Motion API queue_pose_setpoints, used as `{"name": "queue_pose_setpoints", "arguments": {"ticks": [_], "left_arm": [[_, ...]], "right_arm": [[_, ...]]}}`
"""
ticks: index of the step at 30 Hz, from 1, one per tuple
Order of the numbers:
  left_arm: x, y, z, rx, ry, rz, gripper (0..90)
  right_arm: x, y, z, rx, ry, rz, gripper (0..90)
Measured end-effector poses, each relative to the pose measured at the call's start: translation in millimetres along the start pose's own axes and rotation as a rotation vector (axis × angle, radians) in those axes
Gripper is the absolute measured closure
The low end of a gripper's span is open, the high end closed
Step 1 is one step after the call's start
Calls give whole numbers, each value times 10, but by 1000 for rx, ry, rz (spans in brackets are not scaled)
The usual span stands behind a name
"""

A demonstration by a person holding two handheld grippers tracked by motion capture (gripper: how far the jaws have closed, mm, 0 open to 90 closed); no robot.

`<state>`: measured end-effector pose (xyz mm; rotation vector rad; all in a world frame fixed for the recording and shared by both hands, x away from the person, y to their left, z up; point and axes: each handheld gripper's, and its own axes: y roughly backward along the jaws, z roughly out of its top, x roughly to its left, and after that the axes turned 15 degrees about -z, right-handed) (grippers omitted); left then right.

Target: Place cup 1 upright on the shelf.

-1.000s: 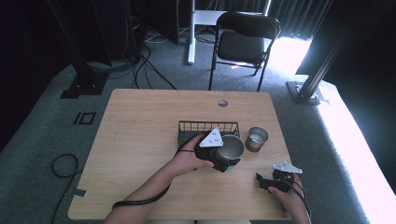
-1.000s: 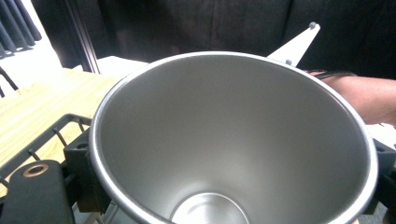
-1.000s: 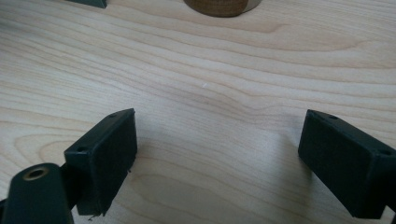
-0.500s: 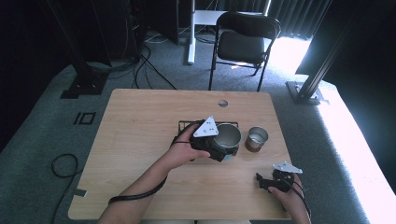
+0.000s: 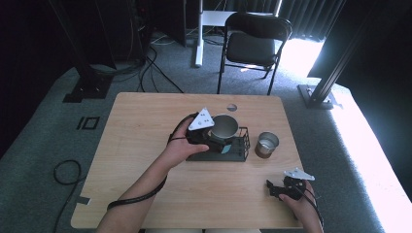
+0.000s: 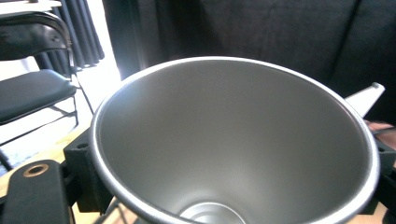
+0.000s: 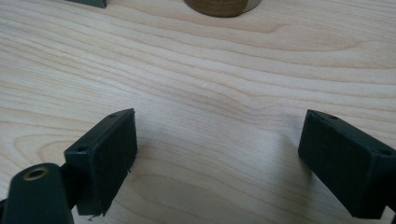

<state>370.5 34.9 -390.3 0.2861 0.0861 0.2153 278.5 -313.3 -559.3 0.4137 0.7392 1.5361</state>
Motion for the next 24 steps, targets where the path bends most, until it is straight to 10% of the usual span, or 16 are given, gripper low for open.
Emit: {"name": "queue_pose_setpoints", "arguments": {"ticks": [24], "left_arm": [[534,213,-280,-30,85,163,136]], "right_arm": [[1,1,0,1,-1,0,112]]}}
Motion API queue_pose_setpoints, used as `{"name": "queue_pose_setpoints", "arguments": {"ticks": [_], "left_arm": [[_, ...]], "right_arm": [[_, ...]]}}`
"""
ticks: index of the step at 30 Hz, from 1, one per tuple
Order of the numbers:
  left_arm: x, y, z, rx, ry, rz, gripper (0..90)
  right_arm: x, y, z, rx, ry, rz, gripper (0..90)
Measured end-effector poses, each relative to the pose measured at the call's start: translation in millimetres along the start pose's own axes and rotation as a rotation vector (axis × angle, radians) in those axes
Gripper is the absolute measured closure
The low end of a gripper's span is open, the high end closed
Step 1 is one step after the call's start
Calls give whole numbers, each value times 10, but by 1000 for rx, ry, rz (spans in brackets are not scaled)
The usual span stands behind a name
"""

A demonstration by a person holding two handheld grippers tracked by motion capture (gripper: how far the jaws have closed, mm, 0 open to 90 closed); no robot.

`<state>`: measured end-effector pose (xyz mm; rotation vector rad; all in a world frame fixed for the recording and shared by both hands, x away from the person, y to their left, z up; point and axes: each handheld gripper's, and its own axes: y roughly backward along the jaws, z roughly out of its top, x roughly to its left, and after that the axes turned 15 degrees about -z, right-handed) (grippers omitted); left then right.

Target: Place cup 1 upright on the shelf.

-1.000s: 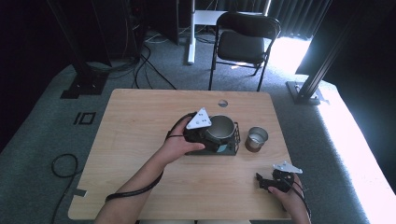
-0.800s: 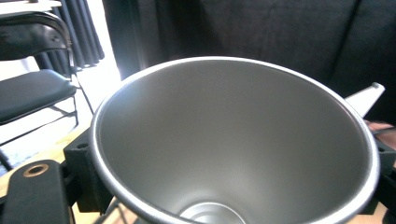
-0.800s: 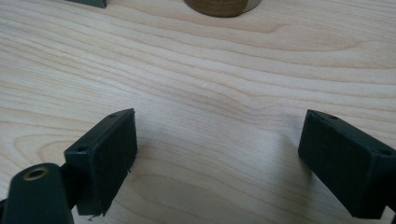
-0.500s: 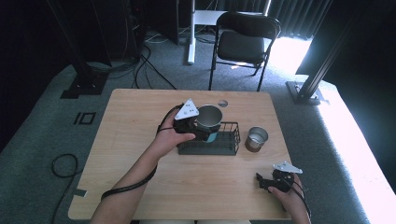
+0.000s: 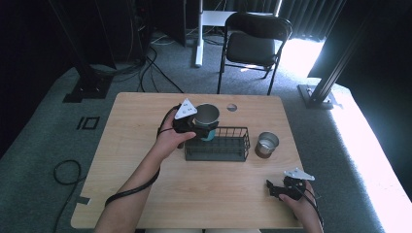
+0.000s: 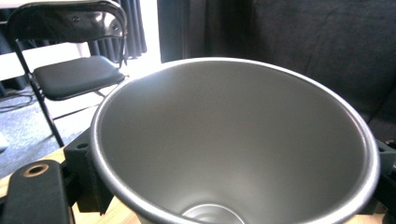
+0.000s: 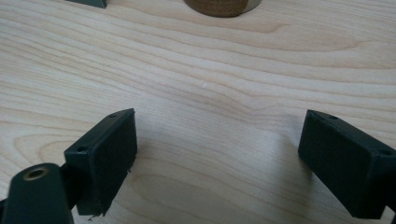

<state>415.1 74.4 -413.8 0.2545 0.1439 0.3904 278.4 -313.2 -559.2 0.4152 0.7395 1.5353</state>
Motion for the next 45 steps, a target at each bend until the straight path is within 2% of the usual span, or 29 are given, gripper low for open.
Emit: {"name": "queue_pose_setpoints", "arguments": {"ticks": [6,9,12,17,18,23,27,34,39,44,45], "left_arm": [[79,11,-85,2,10,27,136],[98,9,-142,5,20,11,136],[111,-4,-187,10,15,21,136],[144,-10,-232,-19,28,20,136],[145,-25,-269,-5,14,29,136],[152,-52,-370,-5,32,19,136],[171,-70,-450,-7,41,27,136],[190,-103,-597,14,63,17,136],[182,-117,-640,14,57,14,136],[166,-110,-625,41,31,9,110],[156,-107,-612,50,31,-2,105]], "right_arm": [[0,0,0,0,0,0,112],[0,0,0,0,0,0,112],[0,0,0,0,1,0,112],[0,0,0,0,-1,0,112],[0,0,0,0,-1,0,112],[0,0,0,0,0,0,112],[-1,0,0,0,1,0,112],[0,0,0,0,0,0,112],[-1,0,0,0,1,0,112],[0,0,0,0,1,0,112],[0,1,0,0,0,0,112]]}}
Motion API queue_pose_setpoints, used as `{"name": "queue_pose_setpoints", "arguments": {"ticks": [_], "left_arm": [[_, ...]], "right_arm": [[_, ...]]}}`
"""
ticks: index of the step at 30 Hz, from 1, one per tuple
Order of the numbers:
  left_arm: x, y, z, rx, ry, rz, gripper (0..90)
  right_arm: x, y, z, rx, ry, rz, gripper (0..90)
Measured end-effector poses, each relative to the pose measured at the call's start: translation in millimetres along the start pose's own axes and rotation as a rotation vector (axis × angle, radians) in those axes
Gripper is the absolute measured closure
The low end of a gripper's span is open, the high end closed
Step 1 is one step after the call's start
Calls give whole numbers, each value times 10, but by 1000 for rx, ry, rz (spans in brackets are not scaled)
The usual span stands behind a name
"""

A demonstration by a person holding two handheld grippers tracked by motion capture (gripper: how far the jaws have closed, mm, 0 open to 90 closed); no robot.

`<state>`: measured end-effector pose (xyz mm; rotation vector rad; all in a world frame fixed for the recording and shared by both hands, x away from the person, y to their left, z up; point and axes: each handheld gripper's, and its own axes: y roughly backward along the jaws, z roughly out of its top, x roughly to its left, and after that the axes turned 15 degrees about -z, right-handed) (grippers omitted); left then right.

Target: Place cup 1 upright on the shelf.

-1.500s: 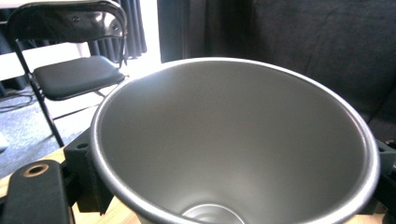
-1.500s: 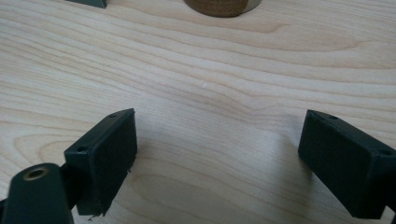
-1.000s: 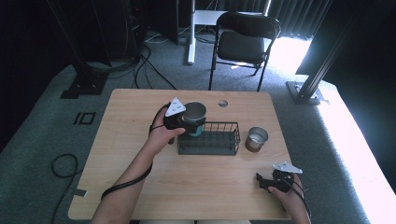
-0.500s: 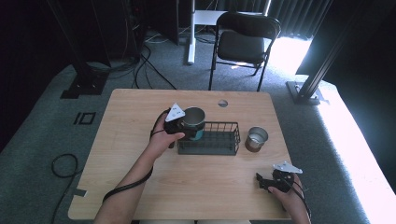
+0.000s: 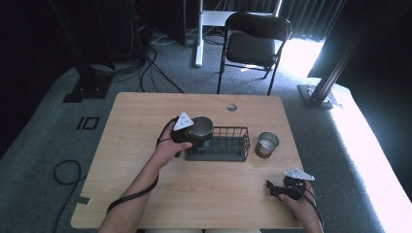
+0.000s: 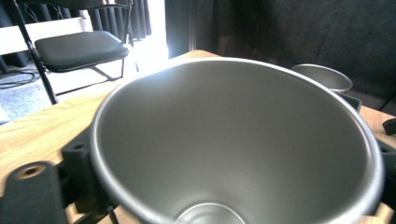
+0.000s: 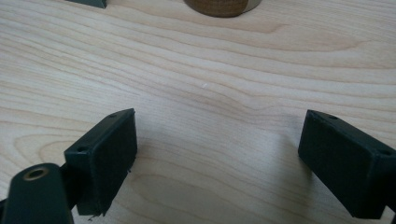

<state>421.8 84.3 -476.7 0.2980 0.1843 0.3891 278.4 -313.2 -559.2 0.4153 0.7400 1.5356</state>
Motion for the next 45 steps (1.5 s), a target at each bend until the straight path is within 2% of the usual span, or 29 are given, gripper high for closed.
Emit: {"name": "queue_pose_setpoints", "arguments": {"ticks": [11,18,21,45], "left_arm": [[-27,92,10,0,-5,7,77],[-43,181,-3,-2,8,10,77],[-41,220,-11,0,0,16,23],[-28,591,-179,22,21,36,23]], "right_arm": [[0,0,0,0,0,0,112],[0,0,0,0,1,0,112],[0,0,0,0,0,0,112],[0,0,0,0,0,0,112]]}}
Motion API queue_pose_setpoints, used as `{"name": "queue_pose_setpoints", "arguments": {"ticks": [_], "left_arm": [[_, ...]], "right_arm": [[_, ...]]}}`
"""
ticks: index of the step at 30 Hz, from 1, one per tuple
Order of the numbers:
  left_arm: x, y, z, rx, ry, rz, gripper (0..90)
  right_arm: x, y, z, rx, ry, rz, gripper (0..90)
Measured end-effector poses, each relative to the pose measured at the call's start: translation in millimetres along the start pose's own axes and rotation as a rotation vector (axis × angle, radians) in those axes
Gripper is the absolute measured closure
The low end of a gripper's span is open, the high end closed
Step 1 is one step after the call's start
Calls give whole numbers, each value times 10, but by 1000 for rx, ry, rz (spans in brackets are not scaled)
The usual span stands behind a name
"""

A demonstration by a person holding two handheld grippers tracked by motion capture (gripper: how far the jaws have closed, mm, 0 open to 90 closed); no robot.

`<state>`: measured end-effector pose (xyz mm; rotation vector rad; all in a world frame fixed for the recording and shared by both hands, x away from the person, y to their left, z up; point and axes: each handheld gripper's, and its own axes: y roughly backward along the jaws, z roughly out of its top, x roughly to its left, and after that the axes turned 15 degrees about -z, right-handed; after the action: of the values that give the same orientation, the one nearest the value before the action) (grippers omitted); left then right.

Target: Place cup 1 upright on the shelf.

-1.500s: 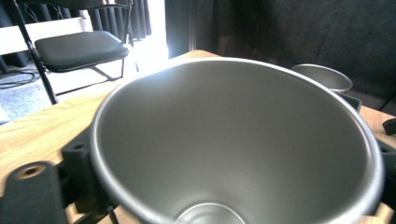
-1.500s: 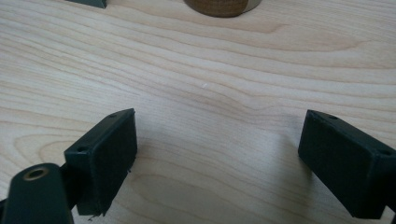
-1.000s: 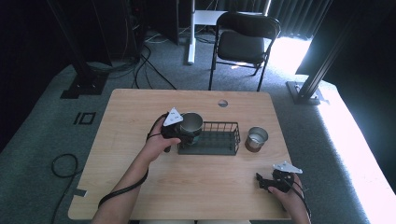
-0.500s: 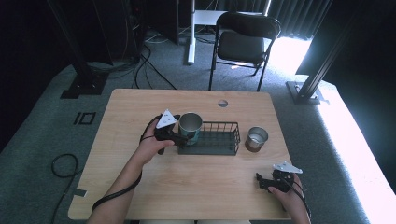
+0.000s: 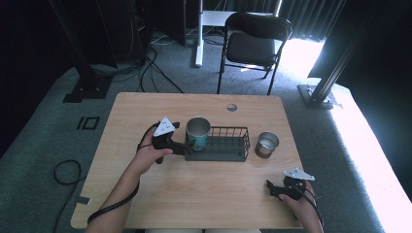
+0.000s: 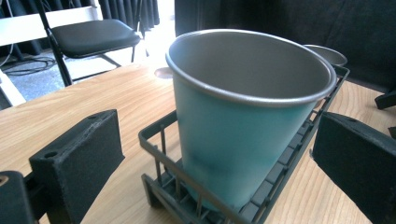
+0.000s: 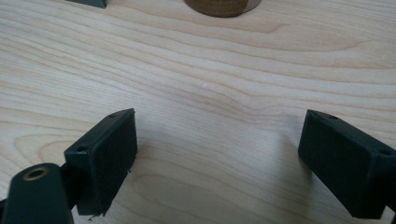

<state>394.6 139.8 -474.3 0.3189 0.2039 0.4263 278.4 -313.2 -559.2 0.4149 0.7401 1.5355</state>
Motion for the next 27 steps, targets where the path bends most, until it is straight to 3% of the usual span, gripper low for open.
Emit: {"name": "queue_pose_setpoints", "arguments": {"ticks": [7,20,27], "left_arm": [[2,118,-57,-8,18,12,23],[39,419,-161,19,30,62,23],[62,637,-322,36,54,101,23]], "right_arm": [[0,0,0,0,0,0,112],[0,0,0,0,0,0,112],[0,0,0,0,0,0,112]]}}
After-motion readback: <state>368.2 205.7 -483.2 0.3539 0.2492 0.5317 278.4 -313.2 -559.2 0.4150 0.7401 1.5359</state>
